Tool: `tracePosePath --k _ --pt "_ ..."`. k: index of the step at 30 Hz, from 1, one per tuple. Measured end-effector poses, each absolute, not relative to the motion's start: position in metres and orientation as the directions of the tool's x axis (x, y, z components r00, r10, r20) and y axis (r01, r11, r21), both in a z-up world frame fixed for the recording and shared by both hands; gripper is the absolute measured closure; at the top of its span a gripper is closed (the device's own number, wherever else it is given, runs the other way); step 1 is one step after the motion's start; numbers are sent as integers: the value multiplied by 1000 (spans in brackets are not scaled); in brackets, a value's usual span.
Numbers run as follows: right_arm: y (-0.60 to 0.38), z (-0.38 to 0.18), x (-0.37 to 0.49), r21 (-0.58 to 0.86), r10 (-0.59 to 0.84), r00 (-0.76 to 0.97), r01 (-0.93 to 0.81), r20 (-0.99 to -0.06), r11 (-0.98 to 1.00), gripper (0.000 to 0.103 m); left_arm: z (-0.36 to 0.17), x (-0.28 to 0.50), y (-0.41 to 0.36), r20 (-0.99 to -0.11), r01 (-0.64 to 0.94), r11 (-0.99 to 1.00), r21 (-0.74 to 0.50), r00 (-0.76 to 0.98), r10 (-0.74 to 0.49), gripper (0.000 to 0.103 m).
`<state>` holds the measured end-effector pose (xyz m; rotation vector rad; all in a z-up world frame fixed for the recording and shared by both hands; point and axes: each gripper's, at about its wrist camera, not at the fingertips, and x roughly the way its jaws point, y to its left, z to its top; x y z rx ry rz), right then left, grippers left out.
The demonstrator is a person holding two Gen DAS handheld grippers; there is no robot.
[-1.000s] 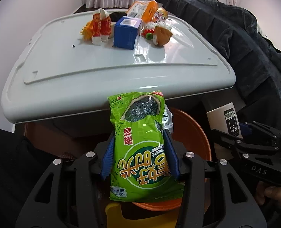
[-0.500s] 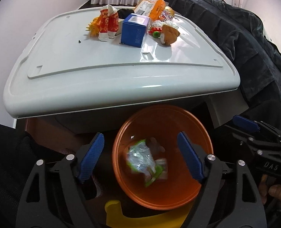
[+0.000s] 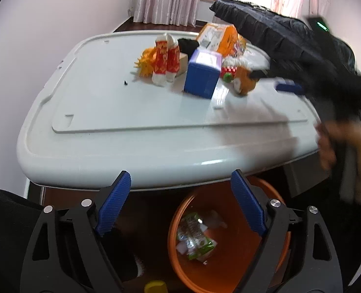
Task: Collect trash
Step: 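Grasp the orange cup with the right tool while the left tool grasps the blue milk carton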
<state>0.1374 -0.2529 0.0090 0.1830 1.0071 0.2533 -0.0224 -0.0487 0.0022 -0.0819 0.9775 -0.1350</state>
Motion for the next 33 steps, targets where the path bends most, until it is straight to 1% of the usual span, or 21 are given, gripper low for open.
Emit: tracePosePath --k 5,7,9,10,12,17,21,24,26,28,30,33 --pt "-239 -6 167 263 281 488 -106 -826 959 36 0 -24 -47 -815 88 986 -143 554 -168 21" --pt "-237 -13 174 264 278 474 -98 -836 960 44 -1 -25 -47 -812 92 985 -148 556 -174 21" --pt "-235 -18 176 256 271 463 -96 -844 962 69 -1 -25 -48 -812 95 984 -147 556 -175 21" --pt "-234 -19 175 254 269 466 -97 -843 962 69 -1 -25 -47 -812 95 985 -146 557 -174 21" --pt "-235 -17 171 244 263 478 -103 -838 964 74 -1 -26 -47 -812 91 985 -148 557 -174 21" --pt "-248 9 141 263 299 499 -143 -814 954 74 2 -24 -46 -810 75 985 -155 562 -170 21" --pt "-271 38 106 255 317 530 -188 -787 948 74 13 -10 -62 -793 116 987 -109 589 -156 21" --pt "-294 47 83 225 292 566 -187 -771 956 73 19 14 -73 -776 136 982 -128 603 -185 21" --pt "-305 44 71 200 267 585 -179 -766 963 73 21 38 -78 -762 138 976 -168 610 -218 21" --pt "-315 36 70 228 279 575 -160 -769 960 73 19 61 -82 -759 140 972 -191 607 -236 20" --pt "-321 31 72 265 303 566 -151 -767 953 73 15 78 -90 -764 152 975 -162 606 -222 19" --pt "-323 32 68 244 294 579 -165 -761 956 73 10 99 -99 -774 174 983 -59 614 -155 19"
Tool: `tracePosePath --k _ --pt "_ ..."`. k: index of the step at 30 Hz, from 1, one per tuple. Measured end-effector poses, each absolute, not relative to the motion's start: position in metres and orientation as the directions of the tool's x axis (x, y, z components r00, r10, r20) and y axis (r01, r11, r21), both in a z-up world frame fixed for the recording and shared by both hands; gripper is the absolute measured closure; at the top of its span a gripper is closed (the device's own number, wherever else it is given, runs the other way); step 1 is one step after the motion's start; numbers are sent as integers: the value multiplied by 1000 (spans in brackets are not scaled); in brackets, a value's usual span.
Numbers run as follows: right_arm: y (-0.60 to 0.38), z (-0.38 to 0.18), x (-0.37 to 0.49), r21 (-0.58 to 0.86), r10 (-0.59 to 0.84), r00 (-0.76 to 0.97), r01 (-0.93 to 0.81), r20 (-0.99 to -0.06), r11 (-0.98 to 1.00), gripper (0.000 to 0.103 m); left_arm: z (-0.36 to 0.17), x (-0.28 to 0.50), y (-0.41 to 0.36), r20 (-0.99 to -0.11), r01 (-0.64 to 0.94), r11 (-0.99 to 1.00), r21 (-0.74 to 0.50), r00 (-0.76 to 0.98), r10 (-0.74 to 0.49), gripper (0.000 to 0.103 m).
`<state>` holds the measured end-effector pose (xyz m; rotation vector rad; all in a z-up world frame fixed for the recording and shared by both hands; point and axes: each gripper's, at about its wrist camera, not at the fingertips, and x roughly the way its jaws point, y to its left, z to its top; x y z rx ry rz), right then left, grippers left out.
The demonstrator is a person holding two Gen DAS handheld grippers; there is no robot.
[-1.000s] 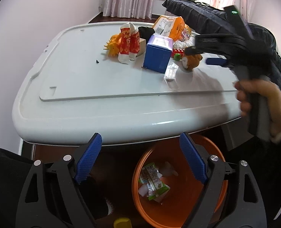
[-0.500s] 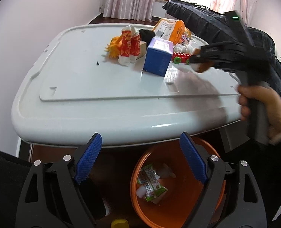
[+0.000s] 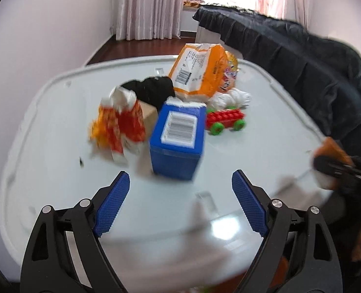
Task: Collect trash
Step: 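Grasp the orange cup with the right tool while the left tool grasps the blue milk carton, then carry the orange cup and blue carton to the bucket and release both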
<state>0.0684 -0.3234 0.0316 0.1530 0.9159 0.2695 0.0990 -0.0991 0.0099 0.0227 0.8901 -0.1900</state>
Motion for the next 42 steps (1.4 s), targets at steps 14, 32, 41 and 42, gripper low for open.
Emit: tracePosePath --k 14,32,41,42 --pt "-311 26 74 266 327 550 -191 -768 945 73 -8 161 -119 -797 177 983 36 599 -79 37" --pt "-316 32 64 246 295 605 -165 -739 955 73 56 50 -108 -728 190 982 -15 671 -141 54" --pt "-305 34 -9 270 317 621 -171 -717 947 73 45 -53 -103 -762 205 979 -14 631 -143 54" --pt "-301 34 -19 265 315 623 -174 -716 948 73 40 -61 -104 -770 215 976 -17 620 -150 54"
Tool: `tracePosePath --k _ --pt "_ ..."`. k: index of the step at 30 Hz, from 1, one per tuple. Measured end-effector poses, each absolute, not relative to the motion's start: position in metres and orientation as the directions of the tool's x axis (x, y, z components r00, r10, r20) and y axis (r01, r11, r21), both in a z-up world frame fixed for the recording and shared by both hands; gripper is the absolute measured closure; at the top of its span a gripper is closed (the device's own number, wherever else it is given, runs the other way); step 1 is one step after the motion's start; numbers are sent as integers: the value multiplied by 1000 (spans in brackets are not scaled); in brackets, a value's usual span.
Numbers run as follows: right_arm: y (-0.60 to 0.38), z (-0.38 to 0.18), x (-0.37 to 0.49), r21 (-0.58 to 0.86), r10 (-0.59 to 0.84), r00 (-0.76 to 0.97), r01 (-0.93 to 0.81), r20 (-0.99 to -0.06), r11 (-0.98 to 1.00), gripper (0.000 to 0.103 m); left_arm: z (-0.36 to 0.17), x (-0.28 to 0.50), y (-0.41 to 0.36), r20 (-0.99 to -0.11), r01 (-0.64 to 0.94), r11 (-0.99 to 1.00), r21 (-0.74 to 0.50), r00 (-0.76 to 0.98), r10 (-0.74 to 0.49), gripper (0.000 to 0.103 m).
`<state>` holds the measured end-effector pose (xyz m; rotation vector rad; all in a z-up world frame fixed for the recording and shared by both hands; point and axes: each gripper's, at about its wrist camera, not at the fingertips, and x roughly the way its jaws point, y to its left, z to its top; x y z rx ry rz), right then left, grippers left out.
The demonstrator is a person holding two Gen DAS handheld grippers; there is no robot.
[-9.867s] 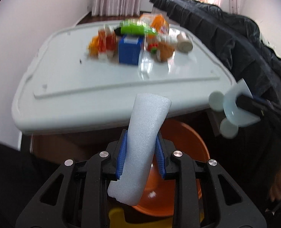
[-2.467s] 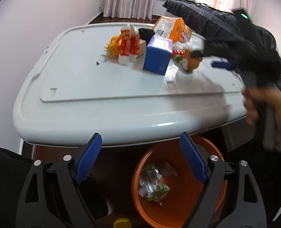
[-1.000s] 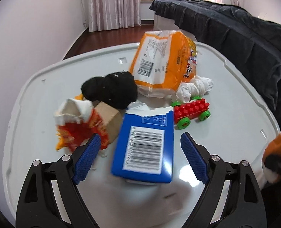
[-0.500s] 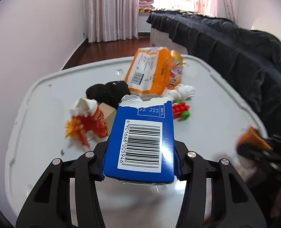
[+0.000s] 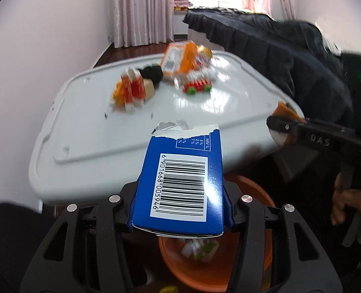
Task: Collect trash
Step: 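Carry the orange cup and blue carton to the bucket and release both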
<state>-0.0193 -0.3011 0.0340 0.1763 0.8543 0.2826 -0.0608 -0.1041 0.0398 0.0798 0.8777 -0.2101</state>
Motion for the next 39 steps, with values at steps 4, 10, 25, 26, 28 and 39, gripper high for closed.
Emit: tracePosePath --k 4,10,25,26,28,39 --pt "-284 30 -58 234 310 611 -204 -728 951 73 24 -70 -101 -805 216 976 -36 572 -157 54" --pt "-276 26 -80 181 284 589 -230 -756 956 72 18 -70 -96 -816 202 978 -58 554 -163 53" --pt "-264 -13 -68 211 304 428 -251 -851 945 72 -29 -54 -91 -908 158 980 -120 381 -173 53" --pt "-263 -13 -68 210 303 424 -253 -853 944 72 -28 -54 -92 -909 159 980 -119 379 -172 53" --pt "-263 -13 -67 207 301 420 -256 -856 944 72 -28 -55 -92 -909 161 980 -117 380 -171 53" --pt "-266 -9 -66 203 291 439 -238 -850 950 50 -23 -55 -91 -902 144 985 -91 407 -143 33"
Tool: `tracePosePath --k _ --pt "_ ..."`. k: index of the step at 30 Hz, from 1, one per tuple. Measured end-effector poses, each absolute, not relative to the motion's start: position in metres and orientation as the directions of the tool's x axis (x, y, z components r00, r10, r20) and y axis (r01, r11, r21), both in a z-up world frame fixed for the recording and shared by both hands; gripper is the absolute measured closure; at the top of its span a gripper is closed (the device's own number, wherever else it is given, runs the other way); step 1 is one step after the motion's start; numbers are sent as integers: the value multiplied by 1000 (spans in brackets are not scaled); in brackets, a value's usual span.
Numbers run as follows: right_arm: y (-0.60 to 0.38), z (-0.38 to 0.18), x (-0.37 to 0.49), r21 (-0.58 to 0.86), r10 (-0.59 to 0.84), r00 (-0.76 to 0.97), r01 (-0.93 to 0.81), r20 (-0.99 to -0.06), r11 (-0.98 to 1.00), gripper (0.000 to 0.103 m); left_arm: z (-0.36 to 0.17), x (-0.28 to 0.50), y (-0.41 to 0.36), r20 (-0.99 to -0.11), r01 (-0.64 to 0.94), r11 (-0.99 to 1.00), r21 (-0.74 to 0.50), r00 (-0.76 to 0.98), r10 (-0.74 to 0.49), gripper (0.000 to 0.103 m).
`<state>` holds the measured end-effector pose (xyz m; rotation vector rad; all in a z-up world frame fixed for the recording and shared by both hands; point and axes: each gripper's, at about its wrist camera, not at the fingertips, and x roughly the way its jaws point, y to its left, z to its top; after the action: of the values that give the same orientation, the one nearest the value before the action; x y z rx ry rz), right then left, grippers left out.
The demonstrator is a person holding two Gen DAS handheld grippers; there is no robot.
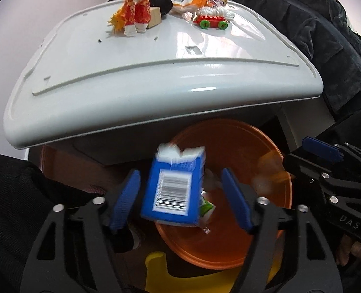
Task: Collect trash
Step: 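Carry the orange cup and blue carton to the bucket and release both, then grasp the red-and-white paper packet with the left tool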
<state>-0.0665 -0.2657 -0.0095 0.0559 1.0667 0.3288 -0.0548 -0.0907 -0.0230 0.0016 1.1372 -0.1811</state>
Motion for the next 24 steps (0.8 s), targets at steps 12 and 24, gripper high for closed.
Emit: tracePosePath --k 12,24 --pt "-284 -1 -53 288 340 473 -180 -813 940 41 16 -24 -69 -838 120 985 -124 519 -169 25" --pt "-279 -11 -39 342 391 462 -190 -796 920 38 43 131 -57 -736 3 996 -88 674 -67 24"
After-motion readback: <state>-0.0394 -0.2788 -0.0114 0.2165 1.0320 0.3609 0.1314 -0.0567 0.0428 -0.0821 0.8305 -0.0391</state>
